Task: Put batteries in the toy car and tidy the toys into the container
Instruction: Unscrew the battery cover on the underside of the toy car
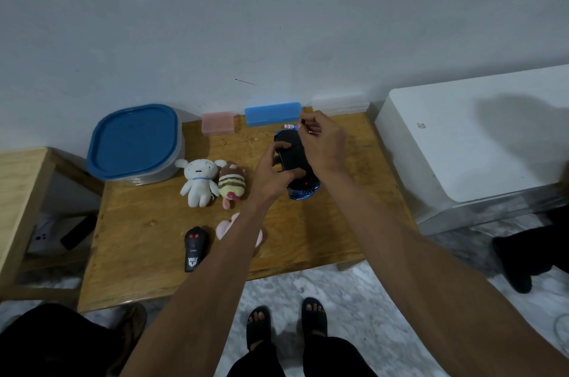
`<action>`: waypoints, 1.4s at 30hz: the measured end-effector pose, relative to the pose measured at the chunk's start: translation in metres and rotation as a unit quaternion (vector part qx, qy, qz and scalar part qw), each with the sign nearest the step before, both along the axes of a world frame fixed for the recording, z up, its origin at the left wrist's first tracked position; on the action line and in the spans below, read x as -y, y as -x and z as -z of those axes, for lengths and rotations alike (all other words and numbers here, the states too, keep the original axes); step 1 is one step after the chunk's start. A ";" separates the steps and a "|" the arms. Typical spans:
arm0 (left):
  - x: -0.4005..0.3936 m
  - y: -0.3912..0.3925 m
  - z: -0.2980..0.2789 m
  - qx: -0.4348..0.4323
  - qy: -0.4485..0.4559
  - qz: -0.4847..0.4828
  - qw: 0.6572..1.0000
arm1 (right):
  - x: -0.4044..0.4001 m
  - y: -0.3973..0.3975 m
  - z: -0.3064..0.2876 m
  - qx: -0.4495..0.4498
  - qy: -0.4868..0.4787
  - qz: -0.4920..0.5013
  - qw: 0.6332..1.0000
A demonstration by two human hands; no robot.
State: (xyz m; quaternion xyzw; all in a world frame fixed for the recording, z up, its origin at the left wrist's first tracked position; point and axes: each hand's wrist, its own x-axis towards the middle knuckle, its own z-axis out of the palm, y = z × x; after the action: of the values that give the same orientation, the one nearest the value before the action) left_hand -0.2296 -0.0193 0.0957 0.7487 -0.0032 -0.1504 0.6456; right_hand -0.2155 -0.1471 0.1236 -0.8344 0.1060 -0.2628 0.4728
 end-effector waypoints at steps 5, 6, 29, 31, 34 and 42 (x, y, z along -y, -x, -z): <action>0.002 0.000 -0.001 -0.007 -0.005 0.007 1.000 | 0.004 0.004 0.002 -0.009 -0.023 0.016 1.000; 0.001 0.000 -0.001 -0.009 -0.006 0.009 1.000 | 0.005 0.004 0.002 -0.014 -0.025 0.018 0.999; 0.003 -0.002 0.016 -0.019 -0.009 0.020 1.000 | 0.038 0.009 0.023 -0.073 -0.033 0.070 0.994; 0.001 -0.003 0.020 -0.013 -0.012 0.019 1.000 | 0.044 0.013 0.044 -0.118 -0.027 0.085 0.989; -0.001 -0.003 0.028 -0.006 -0.015 0.016 1.000 | 0.052 0.023 0.075 -0.191 -0.018 0.108 0.975; -0.005 -0.004 0.053 -0.019 -0.027 0.021 0.999 | 0.061 0.039 0.127 -0.339 0.036 0.108 0.934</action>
State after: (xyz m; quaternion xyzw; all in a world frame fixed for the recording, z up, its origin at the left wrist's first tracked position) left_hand -0.2257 -0.0143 0.0425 0.7624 -0.0026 -0.1782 0.6221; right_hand -0.2545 -0.2085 -0.0034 -0.8738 0.3404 -0.0172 0.3468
